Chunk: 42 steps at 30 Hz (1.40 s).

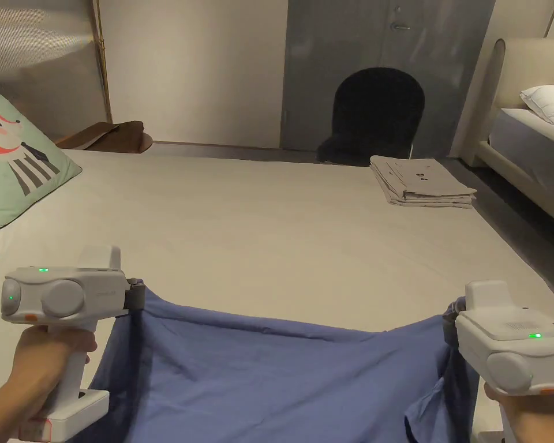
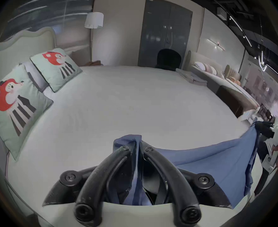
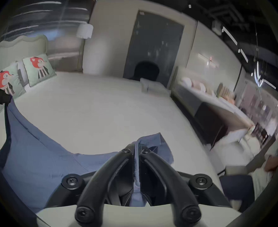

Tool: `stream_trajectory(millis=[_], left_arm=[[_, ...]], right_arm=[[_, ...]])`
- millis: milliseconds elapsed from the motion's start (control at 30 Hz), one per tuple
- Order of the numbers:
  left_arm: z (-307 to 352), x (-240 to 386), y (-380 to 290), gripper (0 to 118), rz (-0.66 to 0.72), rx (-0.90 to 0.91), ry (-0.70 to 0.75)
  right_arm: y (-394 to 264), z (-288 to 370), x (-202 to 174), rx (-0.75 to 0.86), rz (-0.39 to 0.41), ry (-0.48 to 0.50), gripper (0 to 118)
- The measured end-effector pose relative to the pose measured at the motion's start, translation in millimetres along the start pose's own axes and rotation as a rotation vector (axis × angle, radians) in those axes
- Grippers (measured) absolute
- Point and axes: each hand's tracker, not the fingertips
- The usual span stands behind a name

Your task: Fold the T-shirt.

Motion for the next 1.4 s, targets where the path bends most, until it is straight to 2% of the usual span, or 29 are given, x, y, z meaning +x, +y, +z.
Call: stream_trajectory(millis=[267, 400, 500, 733, 1067, 1267, 1400], left_arm=[[79, -18, 95, 2, 0.037, 0.279, 0.070], [109, -14, 148, 2, 0.026, 0.413, 0.117], [125, -8, 179, 2, -0.005, 0.495, 0.166], [132, -5, 233, 2, -0.034, 0.650, 0.272], [103, -7, 267, 2, -0.002, 0.706, 0.262], [43, -5, 238, 2, -0.057, 0.626, 0.283], [-1, -9, 198, 2, -0.065, 0.535, 0.270]], right_arm=[[120, 39, -3, 0.372, 0.016, -0.063, 3], [174, 47, -8, 0.481, -0.008, -0.099, 3], [208, 46, -9, 0.551, 0.002, -0.115, 3], [265, 45, -16, 0.673, -0.017, -0.136, 3], [302, 14, -13, 0.715, -0.099, -0.131, 3], [265, -31, -16, 0.611, -0.075, -0.099, 3], [220, -64, -19, 0.506, -0.127, -0.050, 3]])
